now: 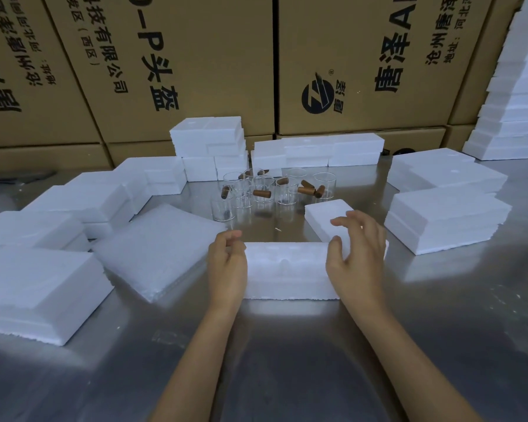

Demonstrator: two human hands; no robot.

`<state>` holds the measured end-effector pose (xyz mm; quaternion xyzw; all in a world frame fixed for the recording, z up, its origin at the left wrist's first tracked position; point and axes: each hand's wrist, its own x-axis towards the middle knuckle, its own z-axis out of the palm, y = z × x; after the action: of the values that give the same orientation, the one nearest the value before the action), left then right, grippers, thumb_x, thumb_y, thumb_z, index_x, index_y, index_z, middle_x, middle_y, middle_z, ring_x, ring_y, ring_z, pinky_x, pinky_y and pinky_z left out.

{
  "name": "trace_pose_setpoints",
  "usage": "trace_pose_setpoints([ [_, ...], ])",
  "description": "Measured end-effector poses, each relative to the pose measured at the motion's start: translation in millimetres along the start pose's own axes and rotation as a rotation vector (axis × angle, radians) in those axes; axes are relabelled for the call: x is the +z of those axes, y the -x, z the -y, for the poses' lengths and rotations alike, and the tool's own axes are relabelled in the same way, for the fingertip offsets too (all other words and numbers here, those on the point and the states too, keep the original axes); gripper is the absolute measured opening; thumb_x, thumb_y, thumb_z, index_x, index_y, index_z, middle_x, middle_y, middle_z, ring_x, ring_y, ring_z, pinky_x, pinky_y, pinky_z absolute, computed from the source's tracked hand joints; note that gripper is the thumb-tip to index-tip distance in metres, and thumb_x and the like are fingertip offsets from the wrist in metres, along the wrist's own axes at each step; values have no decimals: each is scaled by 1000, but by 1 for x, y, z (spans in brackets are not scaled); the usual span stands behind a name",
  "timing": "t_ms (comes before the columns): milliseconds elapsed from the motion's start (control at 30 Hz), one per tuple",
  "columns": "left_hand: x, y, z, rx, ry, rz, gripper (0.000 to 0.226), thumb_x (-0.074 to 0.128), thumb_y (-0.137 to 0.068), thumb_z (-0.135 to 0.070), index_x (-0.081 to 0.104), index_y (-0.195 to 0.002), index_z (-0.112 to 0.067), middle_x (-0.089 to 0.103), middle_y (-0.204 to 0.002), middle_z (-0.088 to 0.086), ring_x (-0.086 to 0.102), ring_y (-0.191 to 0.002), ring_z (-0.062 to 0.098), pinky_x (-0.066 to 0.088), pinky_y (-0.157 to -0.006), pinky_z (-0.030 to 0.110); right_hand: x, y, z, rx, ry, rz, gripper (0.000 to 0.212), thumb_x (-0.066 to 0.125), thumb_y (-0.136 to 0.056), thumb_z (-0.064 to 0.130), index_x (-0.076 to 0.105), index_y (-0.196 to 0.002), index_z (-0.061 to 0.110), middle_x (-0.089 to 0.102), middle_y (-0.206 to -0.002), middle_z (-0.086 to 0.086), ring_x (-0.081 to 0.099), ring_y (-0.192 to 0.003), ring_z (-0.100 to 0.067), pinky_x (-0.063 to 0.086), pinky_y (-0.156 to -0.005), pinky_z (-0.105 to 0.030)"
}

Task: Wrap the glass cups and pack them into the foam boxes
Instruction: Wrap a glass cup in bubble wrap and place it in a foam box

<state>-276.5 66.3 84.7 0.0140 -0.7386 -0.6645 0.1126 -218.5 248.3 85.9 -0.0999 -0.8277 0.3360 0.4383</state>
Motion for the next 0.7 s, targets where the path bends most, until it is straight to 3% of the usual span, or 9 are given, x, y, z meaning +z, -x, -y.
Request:
trace_pose_setpoints([
  [100, -8, -15, -11, 115, -67, -101, 20, 48, -100, -13, 61, -111, -24, 60, -119, 0, 56, -94, 4, 39, -70, 9, 5, 0, 7, -22, -29, 56, 25, 48, -87, 19, 63, -106, 23, 51, -130, 7, 37, -127, -10, 27, -104, -20],
  [167, -11, -40, -22, 165, -139, -129, 23, 49, -98, -9, 59, -113, -22, 59, -122, 3, 56, -97, 12, 41, -73, 16, 7, -2, 8, 5, -52, 64, 20, 50, -87, 22, 62, -102, 27, 51, -124, 14, 37, -121, 2, 22, -99, -6],
  [267, -7, -91, -36, 174, -365, -33, 28, 53, -95, -7, 56, -123, -10, 52, -131, 14, 53, -83, 14, 37, -70, 17, 11, -5, 8, 40, -120, 78, 19, 52, -89, 15, 58, -95, 32, 49, -104, 29, 35, -111, 18, 23, -86, 7],
  [333, -3, -120, -41, 142, -515, 57, 32, 57, -94, -7, 55, -126, -6, 49, -134, 19, 53, -71, 16, 37, -60, 18, 13, -8, 8, 64, -142, 77, 22, 54, -90, 9, 59, -92, 31, 48, -99, 32, 36, -110, 19, 26, -84, 7],
  [467, 7, -150, -31, 88, -786, 202, 36, 67, -90, -11, 60, -126, -8, 51, -135, 19, 60, -91, 29, 43, -75, 30, 12, -10, 4, 107, -123, 45, 18, 52, -91, 16, 59, -91, 33, 47, -97, 32, 36, -108, 22, 26, -82, 5],
  [567, 12, -153, -19, 154, -901, 179, 18, 65, -94, -14, 70, -109, -5, 58, -125, 20, 64, -98, 34, 47, -80, 32, 11, -13, 1, 140, -113, 25, 22, 56, -92, 12, 58, -90, 34, 47, -97, 32, 39, -106, 19, 25, -81, 2],
  [700, 11, -141, -17, 244, -779, 89, 13, 55, -97, -2, 68, -97, -3, 63, -117, 21, 66, -97, 35, 50, -88, 35, 11, -13, 2, 131, -106, 28, 22, 57, -93, 12, 58, -92, 33, 49, -105, 25, 42, -105, 16, 26, -80, 4],
])
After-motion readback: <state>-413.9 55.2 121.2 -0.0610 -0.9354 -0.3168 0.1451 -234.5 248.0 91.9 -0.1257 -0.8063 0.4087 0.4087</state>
